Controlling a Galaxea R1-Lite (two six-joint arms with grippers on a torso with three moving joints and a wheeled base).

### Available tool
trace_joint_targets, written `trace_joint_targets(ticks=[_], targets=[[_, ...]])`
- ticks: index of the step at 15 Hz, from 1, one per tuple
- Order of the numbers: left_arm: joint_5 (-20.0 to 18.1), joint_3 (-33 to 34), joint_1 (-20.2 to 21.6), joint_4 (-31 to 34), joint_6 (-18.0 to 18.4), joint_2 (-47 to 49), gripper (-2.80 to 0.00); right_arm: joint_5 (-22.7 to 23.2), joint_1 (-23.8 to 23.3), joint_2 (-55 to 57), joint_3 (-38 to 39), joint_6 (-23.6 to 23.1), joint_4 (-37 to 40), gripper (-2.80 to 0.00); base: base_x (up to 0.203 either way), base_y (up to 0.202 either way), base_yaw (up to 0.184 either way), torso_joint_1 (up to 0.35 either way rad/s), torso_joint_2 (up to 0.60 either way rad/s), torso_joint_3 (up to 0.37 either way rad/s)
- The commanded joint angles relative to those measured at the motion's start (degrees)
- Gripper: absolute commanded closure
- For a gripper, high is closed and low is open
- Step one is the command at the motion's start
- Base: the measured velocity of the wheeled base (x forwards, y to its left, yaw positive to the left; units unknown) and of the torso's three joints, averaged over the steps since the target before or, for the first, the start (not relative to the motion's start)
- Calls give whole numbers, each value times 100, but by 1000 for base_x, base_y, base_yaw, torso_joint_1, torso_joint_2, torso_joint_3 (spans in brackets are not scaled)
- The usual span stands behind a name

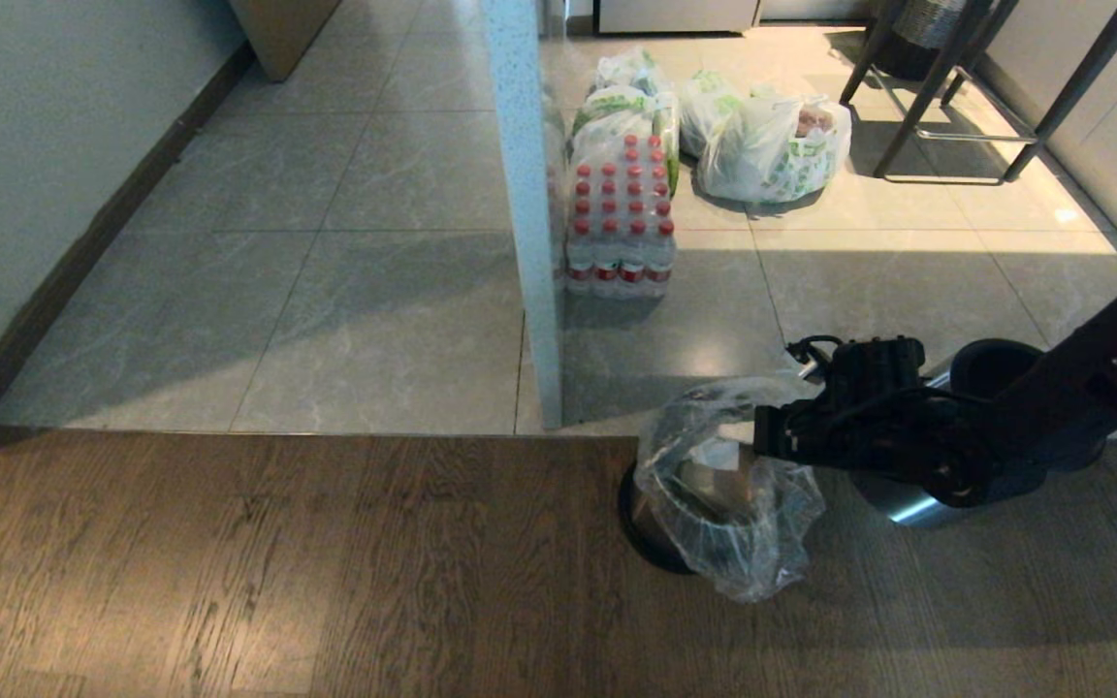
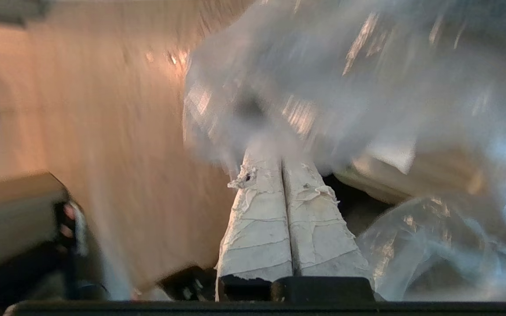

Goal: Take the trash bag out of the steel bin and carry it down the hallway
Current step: Pick up the trash bag

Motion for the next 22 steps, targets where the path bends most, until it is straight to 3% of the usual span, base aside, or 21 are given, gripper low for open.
trace_joint_targets(ticks=[1, 5, 10, 16, 22], targets=[[2, 2, 1, 0, -4, 2, 0, 22, 5, -385, 272, -260, 96, 0, 0, 0, 0, 0, 0, 0], [2, 9, 1, 0, -4, 2, 0, 36, -206, -1367, 1322, -1073, 685, 0, 0, 0, 0, 0, 0, 0], [2, 4, 1, 0, -4, 2, 0, -125, -554, -1564, 2034, -2821, 1903, 0, 0, 0, 0, 0, 0, 0], [2, 9, 1, 0, -4, 2, 0, -288, -515, -500, 1983, -3583, 2215, 0, 0, 0, 0, 0, 0, 0], [2, 9, 1, 0, -4, 2, 0, -349, -515, 225, 1400, -3587, 1844, 0, 0, 0, 0, 0, 0, 0]])
